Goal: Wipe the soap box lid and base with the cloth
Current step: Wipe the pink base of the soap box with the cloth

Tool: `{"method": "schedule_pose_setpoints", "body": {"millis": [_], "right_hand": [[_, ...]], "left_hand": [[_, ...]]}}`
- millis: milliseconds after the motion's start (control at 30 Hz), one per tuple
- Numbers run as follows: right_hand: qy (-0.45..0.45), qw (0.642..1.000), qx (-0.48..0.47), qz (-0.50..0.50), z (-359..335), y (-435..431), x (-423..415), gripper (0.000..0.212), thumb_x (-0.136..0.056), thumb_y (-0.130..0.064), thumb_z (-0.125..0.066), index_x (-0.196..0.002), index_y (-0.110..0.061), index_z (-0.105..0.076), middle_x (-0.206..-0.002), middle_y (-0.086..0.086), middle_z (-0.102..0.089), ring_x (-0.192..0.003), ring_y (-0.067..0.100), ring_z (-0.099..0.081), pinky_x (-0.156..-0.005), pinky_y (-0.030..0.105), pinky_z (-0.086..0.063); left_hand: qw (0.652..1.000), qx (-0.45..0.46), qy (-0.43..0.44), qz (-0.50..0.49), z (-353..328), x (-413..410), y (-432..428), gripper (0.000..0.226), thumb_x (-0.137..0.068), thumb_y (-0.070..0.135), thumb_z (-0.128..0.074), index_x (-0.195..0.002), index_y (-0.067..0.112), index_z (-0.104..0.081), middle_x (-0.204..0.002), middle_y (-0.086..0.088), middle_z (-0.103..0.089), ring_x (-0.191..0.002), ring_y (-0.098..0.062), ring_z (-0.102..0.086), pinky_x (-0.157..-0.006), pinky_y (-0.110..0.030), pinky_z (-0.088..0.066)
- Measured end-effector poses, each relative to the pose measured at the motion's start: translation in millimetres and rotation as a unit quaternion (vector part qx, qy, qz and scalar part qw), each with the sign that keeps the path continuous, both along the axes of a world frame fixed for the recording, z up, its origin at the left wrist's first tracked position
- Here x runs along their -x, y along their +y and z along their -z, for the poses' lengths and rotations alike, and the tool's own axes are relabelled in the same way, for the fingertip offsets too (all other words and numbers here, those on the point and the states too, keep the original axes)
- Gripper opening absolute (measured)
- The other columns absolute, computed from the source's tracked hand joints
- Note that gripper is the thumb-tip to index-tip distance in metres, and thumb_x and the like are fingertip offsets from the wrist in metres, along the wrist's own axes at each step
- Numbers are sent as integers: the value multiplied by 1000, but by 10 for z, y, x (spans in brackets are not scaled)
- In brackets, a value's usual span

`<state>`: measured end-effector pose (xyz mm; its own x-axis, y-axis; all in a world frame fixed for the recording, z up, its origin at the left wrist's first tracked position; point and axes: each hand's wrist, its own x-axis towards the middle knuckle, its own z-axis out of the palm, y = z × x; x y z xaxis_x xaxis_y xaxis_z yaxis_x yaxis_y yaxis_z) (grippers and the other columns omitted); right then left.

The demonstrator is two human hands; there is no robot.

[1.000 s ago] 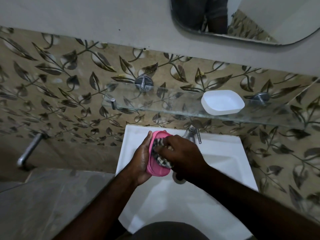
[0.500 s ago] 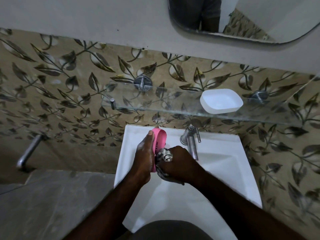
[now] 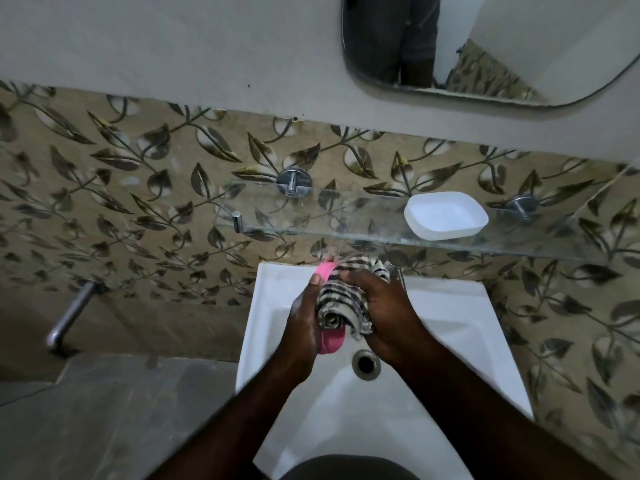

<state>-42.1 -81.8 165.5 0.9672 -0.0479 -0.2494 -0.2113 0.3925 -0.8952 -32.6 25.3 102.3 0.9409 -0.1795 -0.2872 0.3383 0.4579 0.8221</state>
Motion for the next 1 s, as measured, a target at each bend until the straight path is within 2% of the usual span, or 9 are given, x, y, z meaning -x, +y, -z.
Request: {"method": "schedule_pose_setpoints", "body": {"millis": [133,233,267,367,400,533,600,900,1000], "right_hand": [[-30,986,118,-112,119,-58,223,17,-88,7,-62,-104,5,-67,-96,23,-73,-84,30,-72,-73,40,-59],[-39,948,217,-229,191,-160,331,16,-79,-5,-69,-95,-3,-68,-86,7,-74,-77,19,-72,-66,31,-59],[-52,919,299,-251,232,-197,336,22,-76,-15,-70,-96,-7,-67,-89,8,-72,-81,22,-72,-69,35,-60],[-128,708,641,-268,322,-324,237,25,-73,-36,-67,-96,-26,-66,-94,5,-66,-90,23,-65,-77,35,-51],[-123,692,674,-229,327,-355,202,19,-75,-32,-70,-92,-26,-67,-91,2,-67,-87,20,-64,-73,31,-49],[-21,921,390,-5,310,-470,206,11,-77,-11,-76,-86,-18,-73,-79,-4,-76,-71,7,-71,-65,23,-53],[14,969,246,12,313,-516,247,14,-87,-8,-70,-100,-12,-73,-92,7,-77,-84,20,-74,-73,33,-59],[7,974,225,-27,460,-408,441,20,-85,-1,-70,-99,-15,-74,-94,7,-77,-91,28,-72,-82,38,-59],[33,983,178,-8,457,-507,467,13,-86,-1,-69,-96,-9,-72,-82,9,-75,-72,23,-72,-60,31,-58]], "left_hand": [[999,-26,20,43,-24,-27,115,70,-79,67,-58,-122,12,-64,-114,-19,-70,-106,-36,-66,-95,-52,-50],[999,-39,-11,29,-50,-90,160,66,-77,58,-59,-128,15,-60,-106,-17,-72,-98,-31,-68,-85,-44,-56],[997,-52,-36,40,-53,-105,157,57,-80,51,-59,-129,21,-60,-103,-14,-73,-94,-28,-68,-80,-41,-55],[993,-58,-56,85,-106,-89,90,40,-88,26,-64,-127,35,-60,-92,-7,-65,-83,-22,-64,-71,-31,-51],[993,-63,-50,89,-113,-86,67,43,-87,22,-66,-127,35,-58,-91,-7,-63,-81,-21,-65,-68,-28,-53],[992,-102,2,68,-31,-116,67,69,-69,44,-80,-130,31,-51,-109,-10,-67,-92,-24,-69,-72,-32,-55],[990,-131,24,42,40,-114,84,81,-58,53,-84,-128,27,-52,-110,-9,-67,-95,-25,-68,-72,-35,-56],[965,-262,-2,31,79,-42,-80,61,-70,45,-80,-118,19,-55,-108,-4,-65,-94,-21,-64,-73,-35,-57],[970,-239,16,34,59,-77,-68,38,-84,46,-67,-106,15,-65,-104,-12,-70,-92,-29,-68,-74,-39,-58]]}}
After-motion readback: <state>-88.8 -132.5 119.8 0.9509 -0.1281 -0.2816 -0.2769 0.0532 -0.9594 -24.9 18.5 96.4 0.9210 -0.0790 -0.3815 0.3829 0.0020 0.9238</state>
